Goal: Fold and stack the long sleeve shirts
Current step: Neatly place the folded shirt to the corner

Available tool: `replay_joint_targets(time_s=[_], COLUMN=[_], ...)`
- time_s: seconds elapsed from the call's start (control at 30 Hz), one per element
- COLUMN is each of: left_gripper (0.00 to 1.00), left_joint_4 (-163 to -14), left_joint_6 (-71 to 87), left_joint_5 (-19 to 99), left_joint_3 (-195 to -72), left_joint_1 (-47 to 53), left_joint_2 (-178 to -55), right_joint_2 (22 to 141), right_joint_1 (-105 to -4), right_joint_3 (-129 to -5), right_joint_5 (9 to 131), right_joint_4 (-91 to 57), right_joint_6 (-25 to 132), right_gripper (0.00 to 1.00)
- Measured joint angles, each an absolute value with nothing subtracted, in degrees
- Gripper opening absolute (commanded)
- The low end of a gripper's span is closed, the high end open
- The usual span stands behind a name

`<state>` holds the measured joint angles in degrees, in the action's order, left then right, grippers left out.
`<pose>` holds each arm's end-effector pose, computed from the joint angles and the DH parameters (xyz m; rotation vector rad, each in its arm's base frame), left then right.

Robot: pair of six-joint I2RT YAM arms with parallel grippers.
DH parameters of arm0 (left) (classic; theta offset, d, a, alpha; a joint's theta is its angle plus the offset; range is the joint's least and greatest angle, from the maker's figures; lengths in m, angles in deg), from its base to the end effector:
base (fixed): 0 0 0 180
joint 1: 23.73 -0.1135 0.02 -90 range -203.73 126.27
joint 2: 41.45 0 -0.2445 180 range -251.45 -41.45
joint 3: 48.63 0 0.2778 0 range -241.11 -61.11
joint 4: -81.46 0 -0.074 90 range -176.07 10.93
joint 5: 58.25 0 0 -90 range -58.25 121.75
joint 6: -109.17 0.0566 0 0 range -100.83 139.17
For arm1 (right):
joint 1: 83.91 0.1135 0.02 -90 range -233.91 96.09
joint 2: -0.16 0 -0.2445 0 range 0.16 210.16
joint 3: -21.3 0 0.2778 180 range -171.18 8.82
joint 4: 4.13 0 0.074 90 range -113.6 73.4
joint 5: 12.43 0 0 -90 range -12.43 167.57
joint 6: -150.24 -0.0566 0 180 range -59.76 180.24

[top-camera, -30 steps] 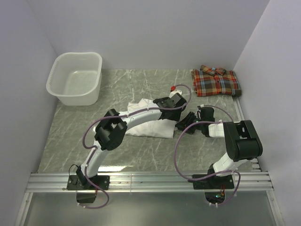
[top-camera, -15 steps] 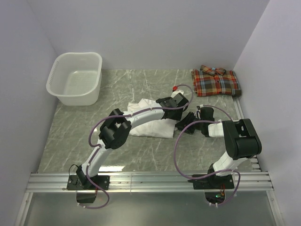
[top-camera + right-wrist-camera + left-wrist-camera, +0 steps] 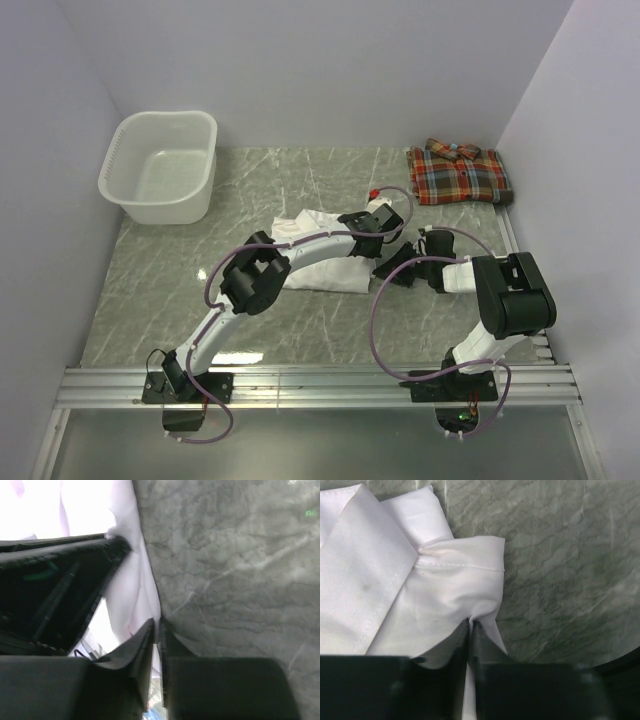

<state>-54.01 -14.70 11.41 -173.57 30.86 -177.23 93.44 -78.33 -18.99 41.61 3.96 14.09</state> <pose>0.3291 -0.4289 0.1272 0.3072 2.4454 -0.2188 0.2815 0.0609 0.0512 0.5398 2.4130 1.1595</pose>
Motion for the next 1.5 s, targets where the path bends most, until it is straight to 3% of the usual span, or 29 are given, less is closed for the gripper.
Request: replay_joint_targets(time_s=[0.1,0.9,1.0,1.07,1.23,1.3,1.4,1.5], left_gripper=[0.01,0.00,0.01,0.02,0.21,0.42,0.64,0.71], left_joint_4=[-54.1,-56.2,-56.5,-56.7,-56.7,-56.7,-56.8,-57.2], left_joint_6=[-14.7,-18.0,-18.7,-19.3,-20.4,-21.0,-22.0,-23.1], left_joint_5=[11.0,9.3,9.3,9.3,9.3,9.3,9.7,10.5], left_joint_3=[-173.7,-169.6,-168.5,-167.9,-166.6,-165.5,-163.6,-161.0], left_joint_1=[30.9,30.8,30.7,30.5,30.2,29.9,29.2,27.7], left_joint_2=[-177.3,-175.0,-174.3,-174.0,-172.9,-171.6,-168.6,-164.1], right_joint_2=[93.4,91.1,92.9,95.1,98.7,97.7,94.3,89.3], right_joint_1=[-78.3,-74.6,-73.4,-72.2,-70.9,-70.9,-70.9,-71.1], right_joint_3=[-18.8,-15.9,-16.4,-17.3,-17.2,-17.2,-17.6,-18.8], right_joint_5=[41.5,35.3,34.4,34.1,31.8,32.2,34.8,38.4], right_joint_4=[3.7,8.9,9.9,10.1,12.1,11.1,6.1,0.0], right_joint_6=[14.1,9.5,9.6,9.9,8.9,9.6,12.3,15.4], right_gripper=[0.00,0.00,0.04,0.16,0.30,0.32,0.36,0.38])
